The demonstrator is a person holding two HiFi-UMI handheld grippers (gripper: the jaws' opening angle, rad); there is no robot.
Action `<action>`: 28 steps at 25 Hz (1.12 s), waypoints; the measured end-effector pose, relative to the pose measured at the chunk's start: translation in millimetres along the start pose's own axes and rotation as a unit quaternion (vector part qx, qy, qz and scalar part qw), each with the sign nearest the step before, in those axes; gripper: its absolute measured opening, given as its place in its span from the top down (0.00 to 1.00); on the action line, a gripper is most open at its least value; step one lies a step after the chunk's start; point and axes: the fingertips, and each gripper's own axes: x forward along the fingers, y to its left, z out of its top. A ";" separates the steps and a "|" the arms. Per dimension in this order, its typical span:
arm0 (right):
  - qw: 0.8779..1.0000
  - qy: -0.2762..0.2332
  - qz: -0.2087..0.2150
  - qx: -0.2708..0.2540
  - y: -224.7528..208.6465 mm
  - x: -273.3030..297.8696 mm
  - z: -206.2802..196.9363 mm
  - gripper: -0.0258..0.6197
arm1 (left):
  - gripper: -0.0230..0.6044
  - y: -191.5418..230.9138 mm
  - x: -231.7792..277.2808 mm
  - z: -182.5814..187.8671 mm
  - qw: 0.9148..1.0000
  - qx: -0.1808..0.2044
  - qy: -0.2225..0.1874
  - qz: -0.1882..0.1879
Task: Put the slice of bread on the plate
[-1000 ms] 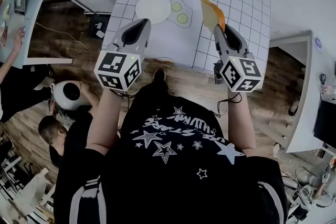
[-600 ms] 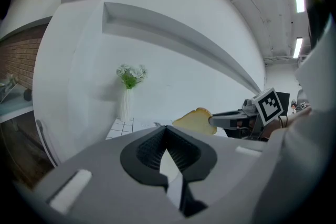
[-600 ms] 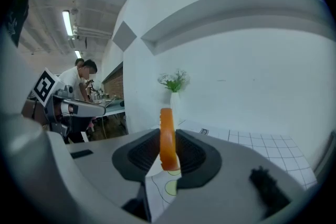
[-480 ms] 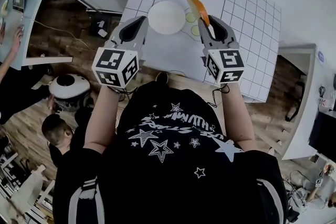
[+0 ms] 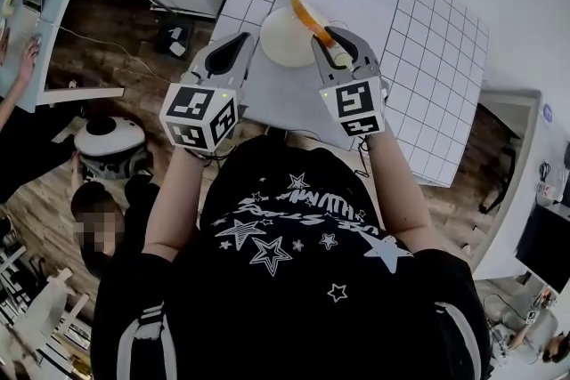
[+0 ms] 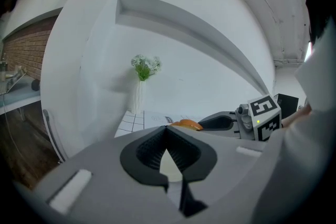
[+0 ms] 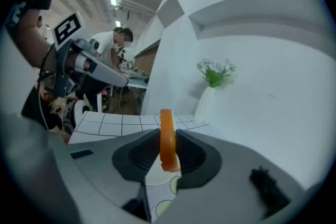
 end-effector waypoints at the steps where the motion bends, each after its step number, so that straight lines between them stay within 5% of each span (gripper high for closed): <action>1: 1.000 0.003 0.010 -0.027 5.3 2.7 1.0 0.81 | 0.95 1.3 1.0 -0.3 1.000 -0.002 0.000 0.002; 10: 0.977 0.037 0.097 -0.184 63.0 15.6 -16.4 0.81 | 0.95 10.0 -2.5 -7.8 1.000 -0.015 0.006 0.015; 28: 0.960 0.081 0.140 -0.228 101.4 19.0 -57.7 0.79 | 0.95 2.2 -11.0 -19.4 1.000 -0.016 0.014 0.017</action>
